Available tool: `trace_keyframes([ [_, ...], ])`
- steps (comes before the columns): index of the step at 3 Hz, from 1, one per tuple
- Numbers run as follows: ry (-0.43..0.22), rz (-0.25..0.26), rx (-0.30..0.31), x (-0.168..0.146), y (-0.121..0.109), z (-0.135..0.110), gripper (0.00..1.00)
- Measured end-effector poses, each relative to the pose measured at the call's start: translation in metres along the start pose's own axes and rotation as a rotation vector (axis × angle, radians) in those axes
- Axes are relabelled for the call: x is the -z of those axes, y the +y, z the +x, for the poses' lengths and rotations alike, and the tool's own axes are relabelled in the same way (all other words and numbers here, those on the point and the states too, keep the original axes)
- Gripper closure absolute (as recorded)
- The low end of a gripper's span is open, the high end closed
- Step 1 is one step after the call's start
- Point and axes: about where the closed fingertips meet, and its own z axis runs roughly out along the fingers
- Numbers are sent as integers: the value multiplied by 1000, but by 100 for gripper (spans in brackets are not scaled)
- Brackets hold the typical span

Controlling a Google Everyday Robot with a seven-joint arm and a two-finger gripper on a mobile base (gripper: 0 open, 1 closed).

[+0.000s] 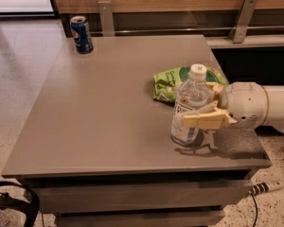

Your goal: Knock blue plastic bottle over

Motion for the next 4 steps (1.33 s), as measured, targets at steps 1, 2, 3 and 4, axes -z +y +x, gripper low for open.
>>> trace_keyframes([
  [1, 0, -3, 1, -2, 1, -1, 79],
  [2, 1, -8, 3, -4, 1, -4, 100],
  [3, 2, -7, 3, -5, 1, -5, 100],
  [4, 12, 45, -16, 11, -38, -46, 100],
])
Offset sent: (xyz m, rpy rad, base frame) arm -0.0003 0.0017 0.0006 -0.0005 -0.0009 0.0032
